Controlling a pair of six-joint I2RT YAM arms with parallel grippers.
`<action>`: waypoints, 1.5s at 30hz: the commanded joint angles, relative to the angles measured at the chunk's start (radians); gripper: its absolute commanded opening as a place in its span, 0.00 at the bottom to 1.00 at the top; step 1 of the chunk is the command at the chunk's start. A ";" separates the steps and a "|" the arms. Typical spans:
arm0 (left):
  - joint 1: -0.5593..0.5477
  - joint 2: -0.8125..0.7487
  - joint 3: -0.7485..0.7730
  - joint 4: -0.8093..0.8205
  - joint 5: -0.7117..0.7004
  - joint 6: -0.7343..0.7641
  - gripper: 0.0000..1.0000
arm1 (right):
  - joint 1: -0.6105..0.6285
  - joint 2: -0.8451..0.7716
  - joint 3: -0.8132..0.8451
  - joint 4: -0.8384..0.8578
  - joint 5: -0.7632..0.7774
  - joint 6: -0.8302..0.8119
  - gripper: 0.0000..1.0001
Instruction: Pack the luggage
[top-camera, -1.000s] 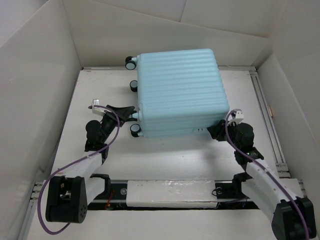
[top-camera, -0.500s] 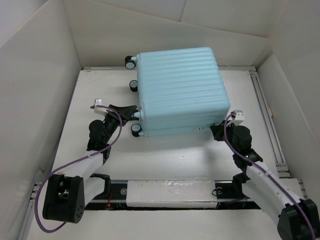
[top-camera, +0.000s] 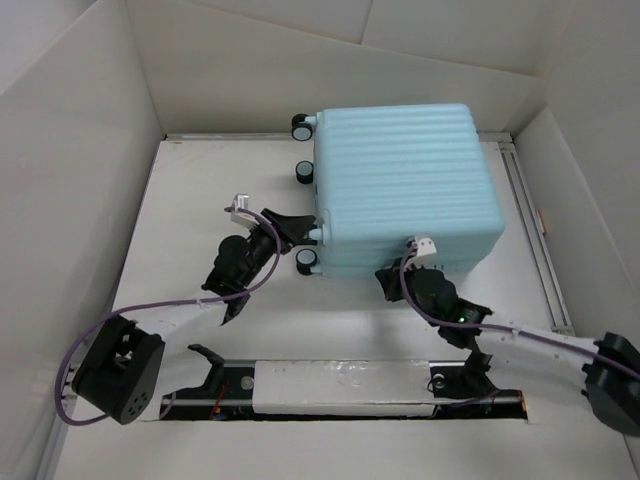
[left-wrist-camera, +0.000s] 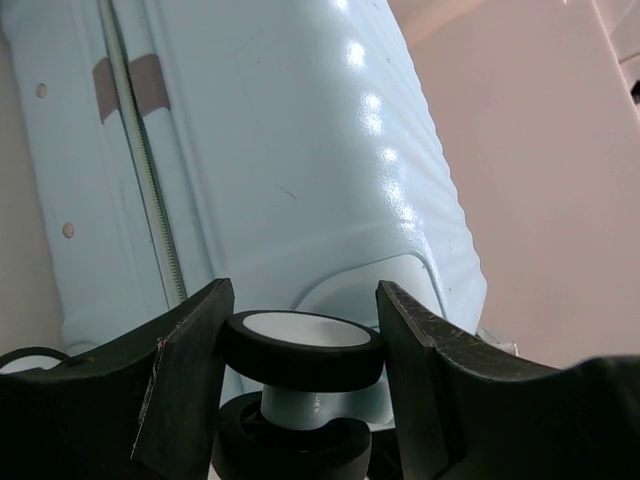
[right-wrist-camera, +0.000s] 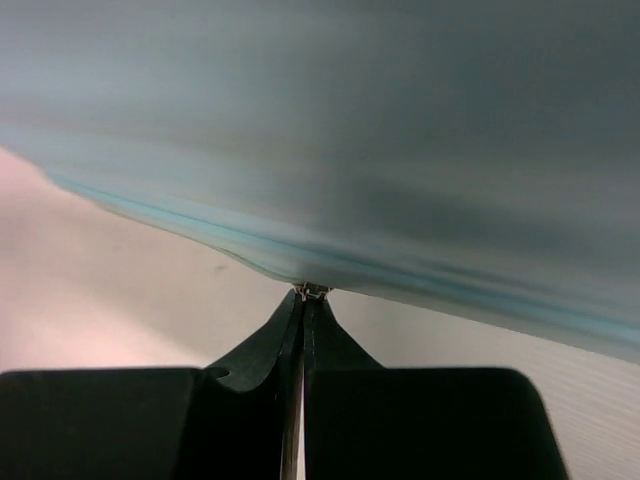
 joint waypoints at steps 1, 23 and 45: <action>-0.154 0.017 0.085 0.093 0.087 -0.021 0.00 | 0.146 0.217 0.129 0.261 -0.066 0.053 0.00; -0.266 -0.204 -0.013 0.057 0.080 -0.124 0.00 | 0.505 0.420 0.263 0.386 0.178 0.076 0.00; 0.207 -0.025 0.309 -0.344 0.256 0.036 0.75 | 0.588 -0.391 0.124 -0.447 0.236 0.207 0.65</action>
